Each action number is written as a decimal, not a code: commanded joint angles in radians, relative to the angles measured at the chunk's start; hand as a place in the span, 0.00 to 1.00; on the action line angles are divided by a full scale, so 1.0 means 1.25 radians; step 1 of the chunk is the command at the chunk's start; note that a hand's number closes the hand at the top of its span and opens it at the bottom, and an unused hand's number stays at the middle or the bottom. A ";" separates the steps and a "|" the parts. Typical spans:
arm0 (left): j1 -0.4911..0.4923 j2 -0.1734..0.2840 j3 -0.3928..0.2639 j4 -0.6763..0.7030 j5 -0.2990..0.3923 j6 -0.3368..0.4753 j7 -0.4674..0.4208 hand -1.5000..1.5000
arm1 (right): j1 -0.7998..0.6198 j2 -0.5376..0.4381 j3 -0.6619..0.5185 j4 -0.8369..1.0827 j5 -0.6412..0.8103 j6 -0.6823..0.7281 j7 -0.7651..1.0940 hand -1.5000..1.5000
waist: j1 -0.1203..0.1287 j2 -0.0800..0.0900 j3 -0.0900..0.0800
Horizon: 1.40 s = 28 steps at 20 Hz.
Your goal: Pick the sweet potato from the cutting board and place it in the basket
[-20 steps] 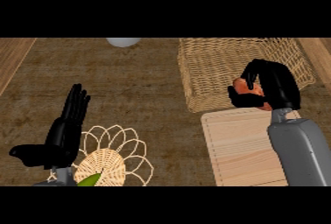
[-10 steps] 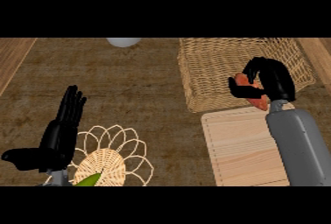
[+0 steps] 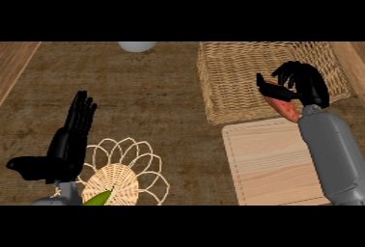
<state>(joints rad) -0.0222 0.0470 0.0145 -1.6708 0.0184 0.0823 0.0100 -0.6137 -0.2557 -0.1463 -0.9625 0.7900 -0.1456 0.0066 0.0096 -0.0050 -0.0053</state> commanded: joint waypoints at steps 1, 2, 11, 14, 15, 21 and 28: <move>0.015 0.013 0.012 0.000 0.019 -0.025 -0.007 0.50 | -0.048 -0.020 0.000 0.113 0.012 0.011 -0.024 0.00 | 0.003 0.006 0.004; -0.016 -0.003 -0.004 0.004 -0.009 0.008 0.023 0.50 | -0.038 -0.038 -0.024 0.133 -0.015 -0.003 -0.089 0.00 | 0.000 0.006 0.005; 0.017 -0.015 -0.012 -0.001 -0.006 -0.001 -0.002 0.50 | -0.043 0.002 -0.071 0.110 -0.103 -0.080 -0.197 0.00 | -0.002 0.005 0.005; -0.001 0.038 0.041 -0.013 0.031 -0.036 0.020 0.50 | -0.026 -0.006 -0.076 0.028 -0.113 -0.091 -0.159 0.00 | -0.007 0.003 0.004; 0.043 -0.007 0.005 -0.003 0.000 -0.009 -0.041 0.50 | -0.009 -0.018 -0.084 0.004 -0.118 -0.102 -0.168 0.00 | -0.008 0.003 0.004; 0.036 0.003 0.001 -0.047 0.006 -0.015 0.019 0.50 | 0.028 -0.029 -0.082 -0.096 -0.123 -0.116 -0.086 0.00 | -0.008 0.002 0.004; 0.002 -0.003 0.001 -0.036 -0.009 0.015 0.046 0.50 | 0.054 -0.163 -0.255 -0.113 -0.305 -0.007 -0.113 0.00 | -0.017 0.002 0.004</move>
<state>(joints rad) 0.0008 0.0304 -0.0048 -1.7211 -0.0034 0.1029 0.0464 -0.5904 -0.3976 -0.3777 -1.0606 0.5165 -0.2216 -0.1270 -0.0037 -0.0021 -0.0002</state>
